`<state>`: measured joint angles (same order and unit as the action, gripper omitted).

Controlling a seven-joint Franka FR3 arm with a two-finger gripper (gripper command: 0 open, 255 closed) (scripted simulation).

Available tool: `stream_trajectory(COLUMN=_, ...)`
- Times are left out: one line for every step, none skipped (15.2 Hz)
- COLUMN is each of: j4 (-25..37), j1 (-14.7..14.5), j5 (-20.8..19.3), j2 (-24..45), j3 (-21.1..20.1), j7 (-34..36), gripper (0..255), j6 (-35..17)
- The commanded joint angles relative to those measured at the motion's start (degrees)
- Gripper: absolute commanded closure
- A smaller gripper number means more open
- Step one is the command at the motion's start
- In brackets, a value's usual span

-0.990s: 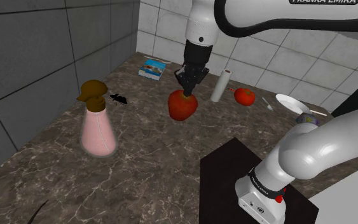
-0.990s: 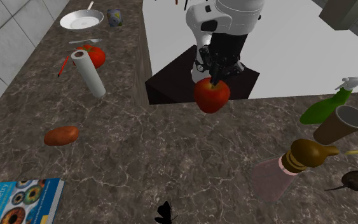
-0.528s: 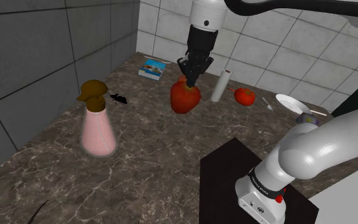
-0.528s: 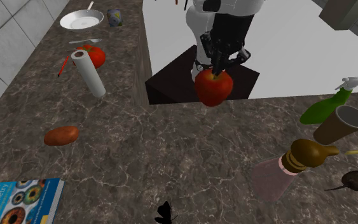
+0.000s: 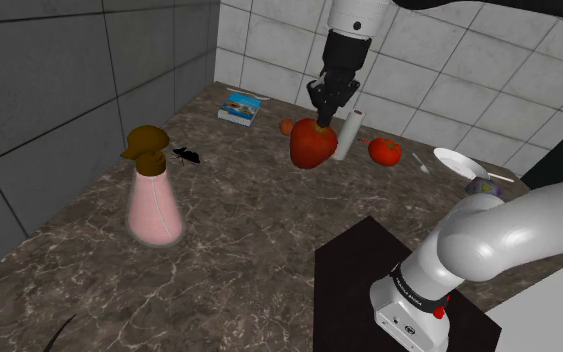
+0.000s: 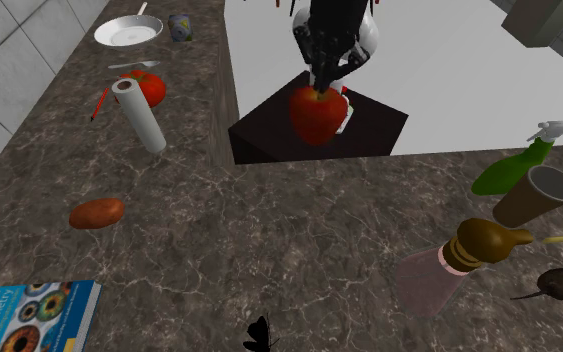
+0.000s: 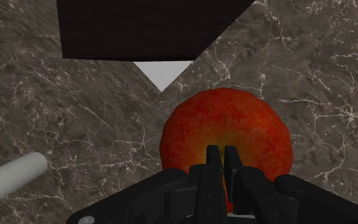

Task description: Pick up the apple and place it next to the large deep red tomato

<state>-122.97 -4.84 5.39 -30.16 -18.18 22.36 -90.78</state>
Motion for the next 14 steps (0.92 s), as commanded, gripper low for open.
stream_trajectory(j4=-2.4, j1=0.41, j5=-0.61, j2=-2.43, j3=2.21, j7=-2.71, gripper=255, j6=0.09)
stream_trajectory(j4=-3.49, j1=0.65, j5=-1.03, j2=-3.68, j3=3.38, j7=-4.08, gripper=255, j6=0.28)
stream_trajectory(j4=-4.52, j1=0.89, j5=-1.51, j2=-4.87, j3=4.56, j7=-5.43, gripper=255, j6=0.47)
stream_trajectory(j4=-5.48, j1=1.18, j5=-2.04, j2=-6.01, j3=5.74, j7=-6.79, gripper=255, j6=0.67)
stream_trajectory(j4=-6.38, j1=1.51, j5=-2.62, j2=-7.1, j3=6.9, j7=-8.15, gripper=255, j6=0.86)
stream_trajectory(j4=-7.23, j1=1.81, j5=-3.26, j2=-8.12, j3=8.11, j7=-9.49, gripper=255, j6=1.05)
stream_trajectory(j4=-8.01, j1=2.13, j5=-3.94, j2=-9.09, j3=9.31, j7=-10.83, gripper=255, j6=1.24)
stream_trajectory(j4=-8.73, j1=2.5, j5=-4.66, j2=-10.01, j3=10.52, j7=-12.18, gripper=255, j6=1.41)
stream_trajectory(j4=-9.38, j1=2.88, j5=-5.42, j2=-10.86, j3=11.72, j7=-13.53, gripper=255, j6=1.58)
stream_trajectory(j4=-9.98, j1=3.29, j5=-6.22, j2=-11.65, j3=12.94, j7=-14.88, gripper=255, j6=1.74)
stream_trajectory(j4=-10.51, j1=3.7, j5=-7.04, j2=-12.39, j3=14.16, j7=-16.24, gripper=255, j6=1.88)
stream_trajectory(j4=-10.98, j1=4.14, j5=-7.9, j2=-13.05, j3=15.4, j7=-17.59, gripper=255, j6=2.01)
stream_trajectory(j4=-11.39, j1=4.58, j5=-8.79, j2=-13.65, j3=16.64, j7=-18.95, gripper=255, j6=2.13)
stream_trajectory(j4=-11.73, j1=5.04, j5=-9.69, j2=-14.19, j3=17.88, j7=-20.32, gripper=255, j6=2.22)
